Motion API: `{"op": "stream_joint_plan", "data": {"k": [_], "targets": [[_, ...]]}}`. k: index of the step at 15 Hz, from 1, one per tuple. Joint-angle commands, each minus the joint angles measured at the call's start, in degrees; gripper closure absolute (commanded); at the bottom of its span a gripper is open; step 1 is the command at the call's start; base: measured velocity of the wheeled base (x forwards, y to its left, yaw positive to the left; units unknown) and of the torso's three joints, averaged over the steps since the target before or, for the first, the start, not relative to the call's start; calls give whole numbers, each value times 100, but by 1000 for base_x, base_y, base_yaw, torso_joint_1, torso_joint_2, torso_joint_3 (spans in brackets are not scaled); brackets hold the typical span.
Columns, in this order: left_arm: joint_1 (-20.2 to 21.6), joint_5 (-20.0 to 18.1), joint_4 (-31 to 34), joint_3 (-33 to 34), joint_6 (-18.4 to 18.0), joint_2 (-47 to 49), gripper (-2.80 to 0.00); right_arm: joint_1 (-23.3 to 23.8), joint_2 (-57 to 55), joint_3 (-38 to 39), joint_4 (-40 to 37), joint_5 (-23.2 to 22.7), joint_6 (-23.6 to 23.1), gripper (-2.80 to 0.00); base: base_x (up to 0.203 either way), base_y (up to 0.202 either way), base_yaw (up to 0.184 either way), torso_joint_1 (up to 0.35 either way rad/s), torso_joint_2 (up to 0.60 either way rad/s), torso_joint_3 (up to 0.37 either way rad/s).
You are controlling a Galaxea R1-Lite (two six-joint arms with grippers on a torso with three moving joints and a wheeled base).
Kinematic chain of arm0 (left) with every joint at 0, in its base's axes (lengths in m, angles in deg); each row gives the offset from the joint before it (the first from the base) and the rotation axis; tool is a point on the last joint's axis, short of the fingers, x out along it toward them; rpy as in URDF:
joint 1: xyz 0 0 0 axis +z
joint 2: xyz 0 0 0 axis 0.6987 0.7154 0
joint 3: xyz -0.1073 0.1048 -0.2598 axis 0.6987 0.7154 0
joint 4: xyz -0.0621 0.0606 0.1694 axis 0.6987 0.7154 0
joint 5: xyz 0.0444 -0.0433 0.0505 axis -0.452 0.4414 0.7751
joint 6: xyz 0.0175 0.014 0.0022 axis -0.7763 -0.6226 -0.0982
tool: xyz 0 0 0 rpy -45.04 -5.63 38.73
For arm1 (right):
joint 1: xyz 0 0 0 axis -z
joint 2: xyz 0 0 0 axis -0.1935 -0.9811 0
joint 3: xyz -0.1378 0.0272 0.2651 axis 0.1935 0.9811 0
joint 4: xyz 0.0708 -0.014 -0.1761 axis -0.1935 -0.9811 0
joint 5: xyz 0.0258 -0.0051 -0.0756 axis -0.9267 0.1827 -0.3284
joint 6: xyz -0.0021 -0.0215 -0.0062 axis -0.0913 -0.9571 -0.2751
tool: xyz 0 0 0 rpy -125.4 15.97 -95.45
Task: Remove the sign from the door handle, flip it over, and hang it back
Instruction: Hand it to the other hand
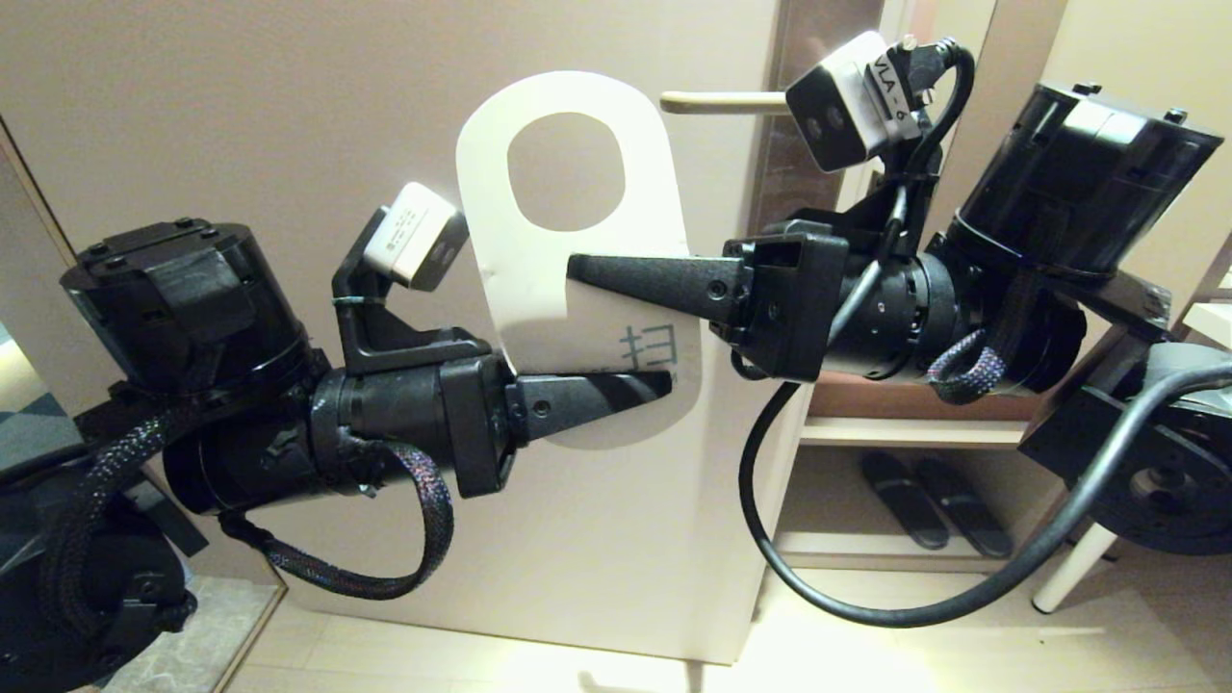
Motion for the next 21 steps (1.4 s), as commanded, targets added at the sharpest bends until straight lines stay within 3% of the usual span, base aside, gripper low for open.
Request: {"op": "stream_joint_plan", "data": {"k": [1, 12, 13, 21], "targets": [[6, -25, -34, 0, 19, -45, 0, 1, -19, 1, 21, -26, 17, 0, 0, 0, 0, 0, 0, 0], [3, -25, -38, 18, 37, -98, 0, -8, -15, 19, 21, -31, 8, 0, 0, 0, 0, 0, 0, 0], [6, -25, -38, 26, 28, -98, 0, -8, -10, 10, 13, -35, 8, -280, 0, 0, 0, 0, 0, 0], [6, -29, -38, 90, 20, -118, 0, 21, -19, 48, 21, -11, -80, -280, 0, 0, 0, 0, 0, 0]]}}
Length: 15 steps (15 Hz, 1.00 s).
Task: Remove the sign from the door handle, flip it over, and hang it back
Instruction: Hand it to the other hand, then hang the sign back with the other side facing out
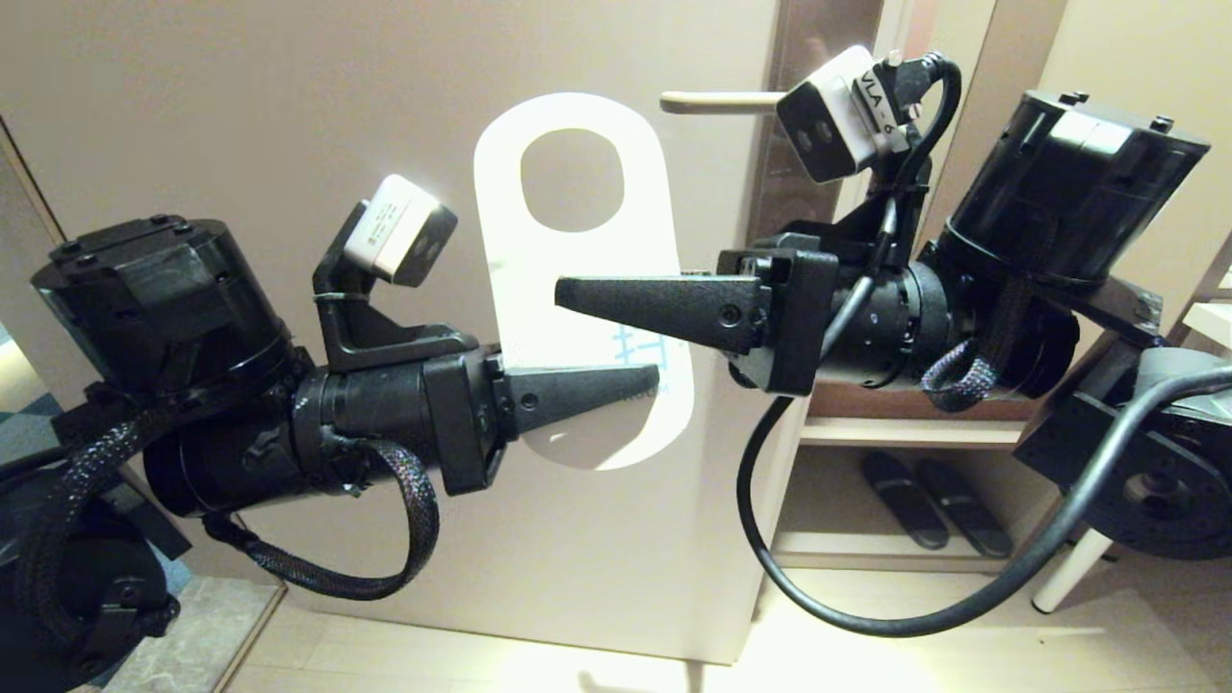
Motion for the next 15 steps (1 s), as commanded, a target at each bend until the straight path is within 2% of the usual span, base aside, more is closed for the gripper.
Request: {"op": "stream_joint_plan", "data": {"k": [1, 5, 7, 11, 15], "targets": [[1, -30, -30, 63, 13, -57, 0, 67, 5, 30, 31, -12, 4, -280, 0, 0, 0, 0, 0, 0], [51, -29, -33, 260, 15, -300, 0, 434, -8, 314, 31, -17, -404, -280, 0, 0, 0, 0, 0, 0], [126, -28, -30, 301, 7, -391, 0, 526, 9, 442, 31, -10, -438, -280, 0, 0, 0, 0, 0, 0], [417, -2, -35, 418, -86, -604, 0, 774, 4, 457, 25, 14, -815, -280, 0, 0, 0, 0, 0, 0], [706, -10, -21, 697, -430, -945, 0, 787, -8, 483, 22, 503, -1176, -280, 0, 0, 0, 0, 0, 0]]}}
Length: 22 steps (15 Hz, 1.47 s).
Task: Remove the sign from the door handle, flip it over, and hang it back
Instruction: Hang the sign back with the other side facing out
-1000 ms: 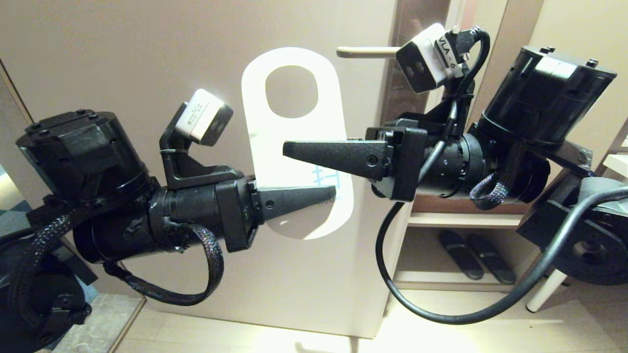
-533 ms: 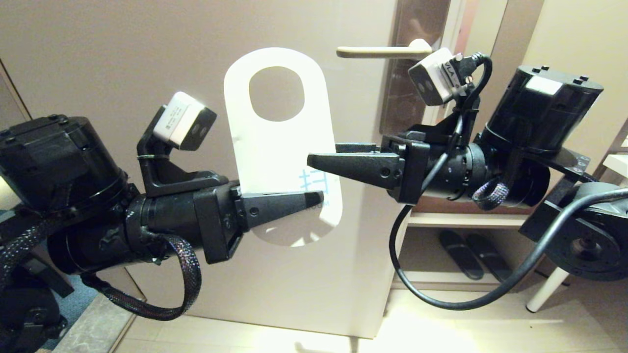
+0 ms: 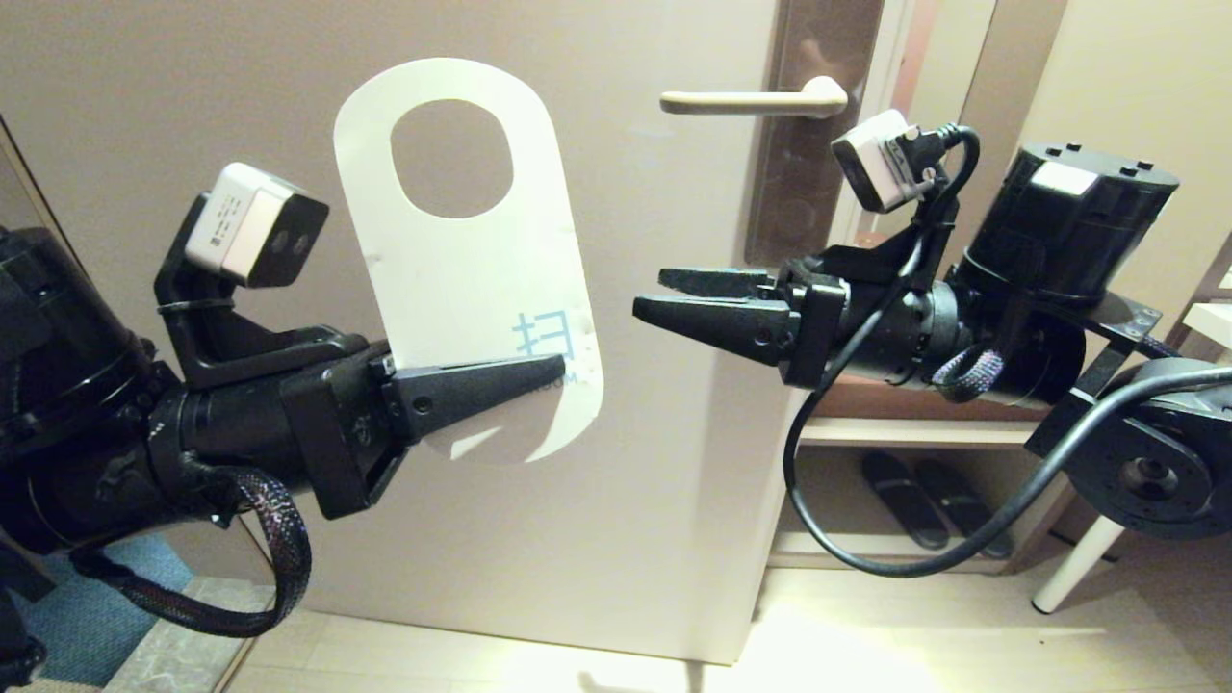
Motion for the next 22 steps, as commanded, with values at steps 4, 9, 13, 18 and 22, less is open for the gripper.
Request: {"op": "stream_joint_plan", "data": {"k": [4, 9, 13, 18, 22], "targets": [[534, -32, 11, 311, -1059, -314, 0, 5, 75, 36, 24, 825, -307, -280, 0, 0, 0, 0, 0, 0], [1196, 330, 13, 715, -1729, -566, 0, 136, 174, 227, 15, 1723, -947, 0, 0, 0, 0, 0, 0, 0], [1539, 898, 10, 1122, -1959, -863, 0, 413, 285, 461, 15, 2506, -1648, 0, 0, 0, 0, 0, 0, 0], [1646, 1799, 9, 1542, -2268, -1071, 0, 1201, 753, 925, 15, 3043, -1955, 0, 0, 0, 0, 0, 0, 0], [2067, 2128, 21, 1678, -2653, -1080, 0, 2051, 1372, 1743, 16, 3048, -2123, 0, 0, 0, 0, 0, 0, 0]]}}
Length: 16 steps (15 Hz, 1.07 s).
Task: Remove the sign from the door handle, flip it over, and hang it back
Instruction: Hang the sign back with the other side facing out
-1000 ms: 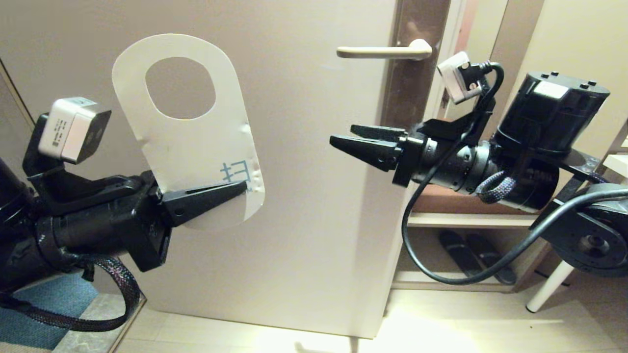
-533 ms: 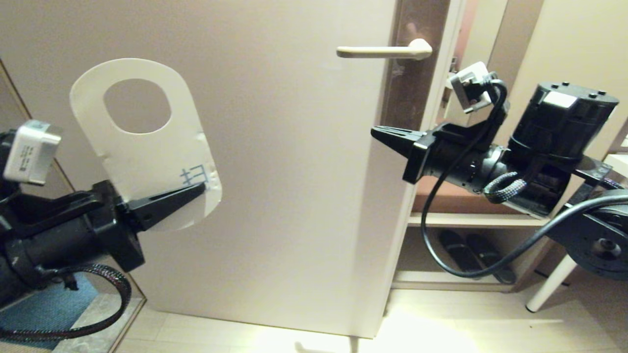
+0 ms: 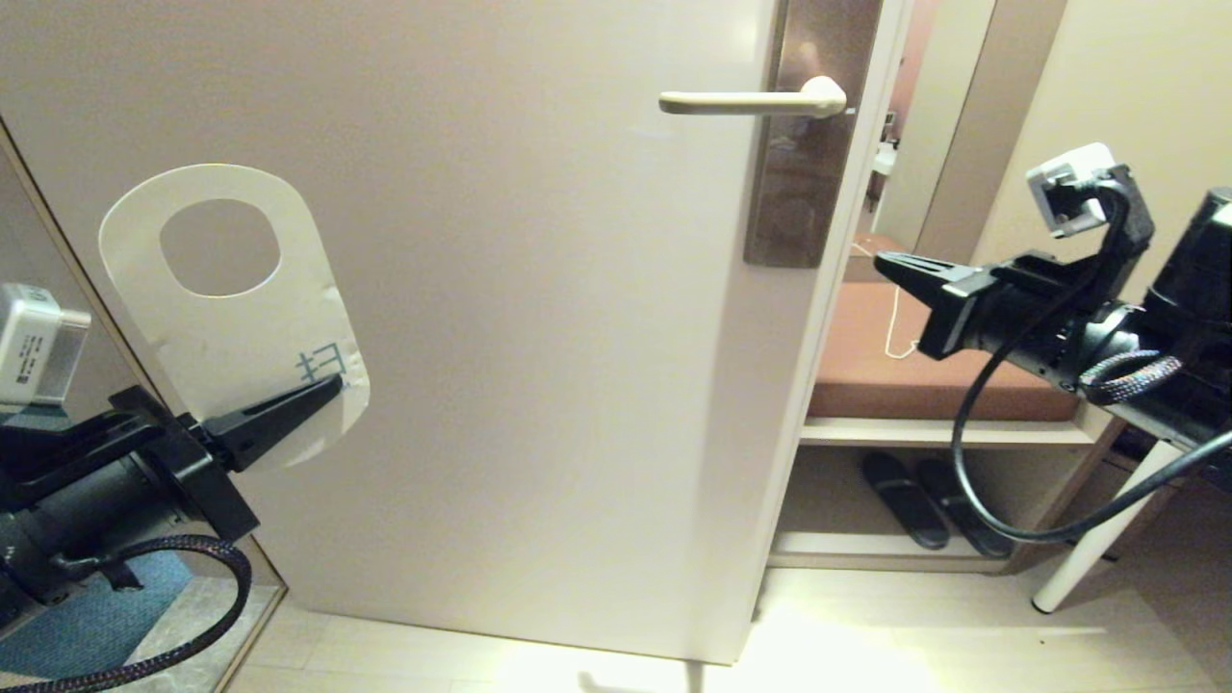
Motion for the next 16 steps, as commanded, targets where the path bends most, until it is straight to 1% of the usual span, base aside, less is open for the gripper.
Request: {"op": "stream_joint_plan", "data": {"k": [1, 3, 4, 5, 7, 9, 11, 12, 14, 16], "targets": [[103, 300, 8, 13, -42, 18, 0, 406, 484, 457, 38, -10, -17, 0, 0, 0, 0, 0, 0, 0], [134, 946, 262, -208, -82, 70, 0, 517, 752, 784, 40, -10, -22, 0, 0, 0, 0, 0, 0, 0], [136, 1129, 405, -365, -165, 112, 0, 523, 868, 905, 40, -10, -23, 0, 0, 0, 0, 0, 0, 0], [137, 1205, 557, -520, -339, 166, 0, 525, 953, 1003, 35, -10, -47, 0, 0, 0, 0, 0, 0, 0], [137, 1282, 851, -843, -812, 365, 0, 534, 1030, 1103, 37, -10, -150, 0, 0, 0, 0, 0, 0, 0], [116, 1293, 901, -1198, -990, 597, 0, 538, 1052, 1157, 37, -10, -146, 0, 0, 0, 0, 0, 0, 0], [95, 1294, 957, -1554, -1015, 806, 0, 704, 1206, 1349, 39, -16, -151, 0, 0, 0, 0, 0, 0, 0], [93, 1294, 1003, -1600, -1017, 819, 0, 734, 1382, 1501, 35, -13, -148, 0, 0, 0, 0, 0, 0, 0], [93, 1309, 1003, -1574, -1017, 768, 0, 883, 1890, 2047, 32, -11, -146, 0, 0, 0, 0, 0, 0, 0], [93, 1389, 993, -1557, -1017, 731, 0, 1248, 2477, 2655, 32, -5, -146, 0, 0, 0, 0, 0, 0, 0]]}}
